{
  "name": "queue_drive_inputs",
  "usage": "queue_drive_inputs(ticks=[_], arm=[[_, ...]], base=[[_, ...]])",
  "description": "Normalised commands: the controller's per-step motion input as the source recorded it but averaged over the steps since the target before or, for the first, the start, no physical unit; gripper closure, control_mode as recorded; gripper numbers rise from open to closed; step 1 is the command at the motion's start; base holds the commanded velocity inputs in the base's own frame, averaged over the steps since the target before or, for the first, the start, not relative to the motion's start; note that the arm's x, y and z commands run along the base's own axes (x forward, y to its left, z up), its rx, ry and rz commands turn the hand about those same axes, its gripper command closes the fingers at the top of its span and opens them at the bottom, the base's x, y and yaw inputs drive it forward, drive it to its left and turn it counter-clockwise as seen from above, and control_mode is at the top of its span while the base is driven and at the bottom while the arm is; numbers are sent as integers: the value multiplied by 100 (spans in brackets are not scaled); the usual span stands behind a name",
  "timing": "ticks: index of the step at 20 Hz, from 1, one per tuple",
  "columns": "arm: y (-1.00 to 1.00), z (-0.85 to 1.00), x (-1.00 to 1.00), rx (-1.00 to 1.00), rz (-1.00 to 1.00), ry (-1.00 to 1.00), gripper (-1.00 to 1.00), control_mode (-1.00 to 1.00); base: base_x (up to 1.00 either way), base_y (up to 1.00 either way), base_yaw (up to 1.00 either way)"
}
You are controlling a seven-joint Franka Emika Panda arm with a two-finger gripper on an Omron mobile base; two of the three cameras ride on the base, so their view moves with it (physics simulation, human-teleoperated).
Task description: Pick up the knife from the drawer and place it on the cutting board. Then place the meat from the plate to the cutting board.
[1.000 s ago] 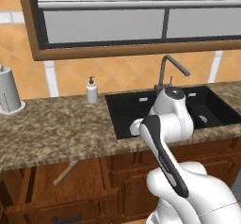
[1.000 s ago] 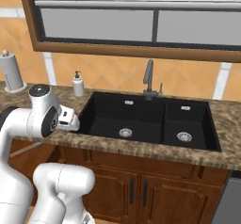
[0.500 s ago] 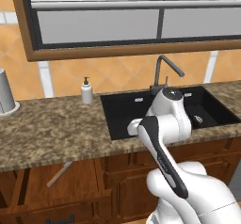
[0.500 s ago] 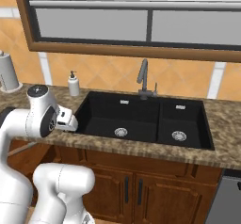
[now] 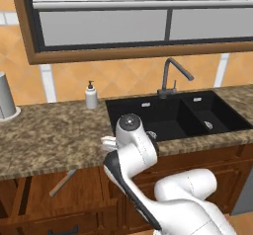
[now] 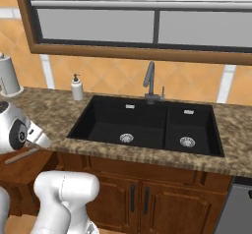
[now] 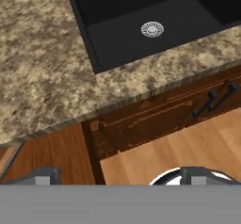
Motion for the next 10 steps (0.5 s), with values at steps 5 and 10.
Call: queue_drive_inputs(ticks=[5,10], arm=[[43,13,9,4,-10,19,-100,-100],[11,-7,45,18,5,31,-100,-100]], base=[[0,0,0],[0,0,0]])
